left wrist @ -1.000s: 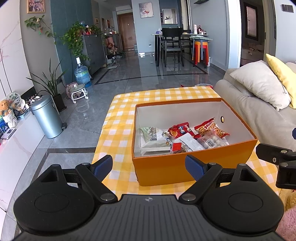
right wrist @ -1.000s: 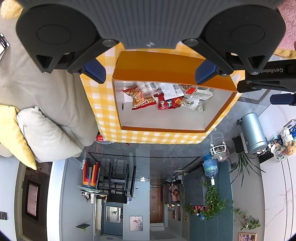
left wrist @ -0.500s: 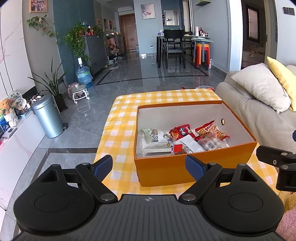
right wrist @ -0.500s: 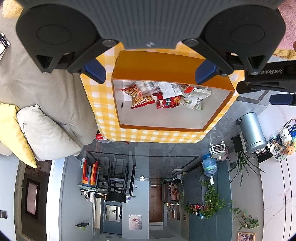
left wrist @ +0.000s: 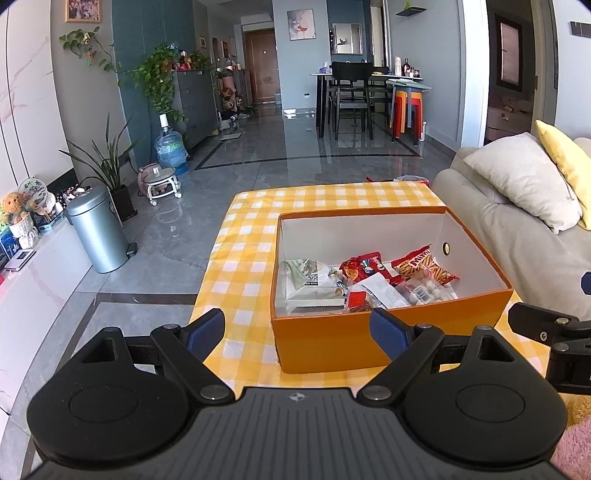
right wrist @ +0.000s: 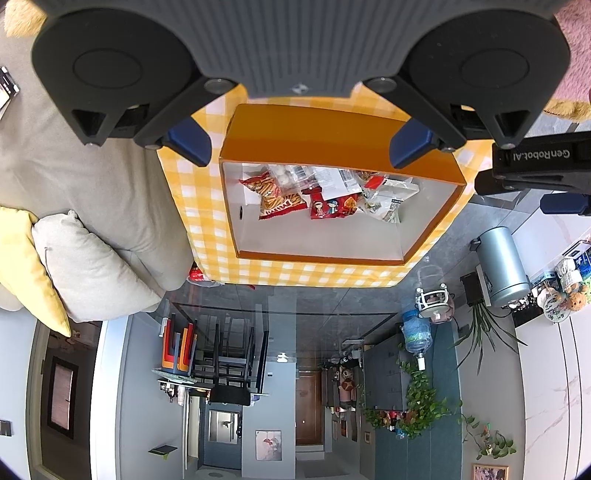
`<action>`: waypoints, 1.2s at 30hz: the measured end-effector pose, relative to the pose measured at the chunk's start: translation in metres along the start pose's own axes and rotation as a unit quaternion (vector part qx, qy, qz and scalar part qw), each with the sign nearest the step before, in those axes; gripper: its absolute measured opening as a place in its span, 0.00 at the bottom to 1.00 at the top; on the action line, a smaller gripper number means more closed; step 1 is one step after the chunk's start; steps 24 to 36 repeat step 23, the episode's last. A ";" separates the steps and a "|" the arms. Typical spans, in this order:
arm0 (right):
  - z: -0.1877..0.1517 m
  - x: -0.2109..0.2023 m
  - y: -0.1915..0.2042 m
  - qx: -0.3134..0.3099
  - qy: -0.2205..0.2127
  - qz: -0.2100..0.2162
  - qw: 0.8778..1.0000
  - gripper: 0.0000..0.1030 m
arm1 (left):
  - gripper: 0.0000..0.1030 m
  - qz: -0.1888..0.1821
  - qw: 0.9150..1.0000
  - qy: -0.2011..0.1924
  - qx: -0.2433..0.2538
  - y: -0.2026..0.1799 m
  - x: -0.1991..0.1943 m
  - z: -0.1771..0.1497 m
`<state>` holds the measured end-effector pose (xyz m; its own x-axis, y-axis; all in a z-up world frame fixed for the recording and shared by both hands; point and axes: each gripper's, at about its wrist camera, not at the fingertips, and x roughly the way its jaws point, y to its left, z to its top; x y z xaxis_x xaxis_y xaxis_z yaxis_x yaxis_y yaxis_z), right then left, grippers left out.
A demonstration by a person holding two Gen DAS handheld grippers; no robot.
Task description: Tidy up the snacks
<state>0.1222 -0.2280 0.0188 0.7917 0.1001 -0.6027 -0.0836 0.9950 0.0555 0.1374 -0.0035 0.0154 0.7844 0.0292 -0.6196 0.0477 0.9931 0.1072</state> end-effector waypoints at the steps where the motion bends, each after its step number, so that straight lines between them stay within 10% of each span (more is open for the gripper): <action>1: 0.000 0.000 0.000 0.000 0.000 0.000 1.000 0.96 | 1.00 0.000 1.000 0.000 0.000 0.000 0.000 0.000; 36: 0.003 0.001 -0.001 -0.001 0.006 0.004 1.000 0.96 | 1.00 -0.001 1.000 -0.010 -0.008 -0.004 -0.003 0.004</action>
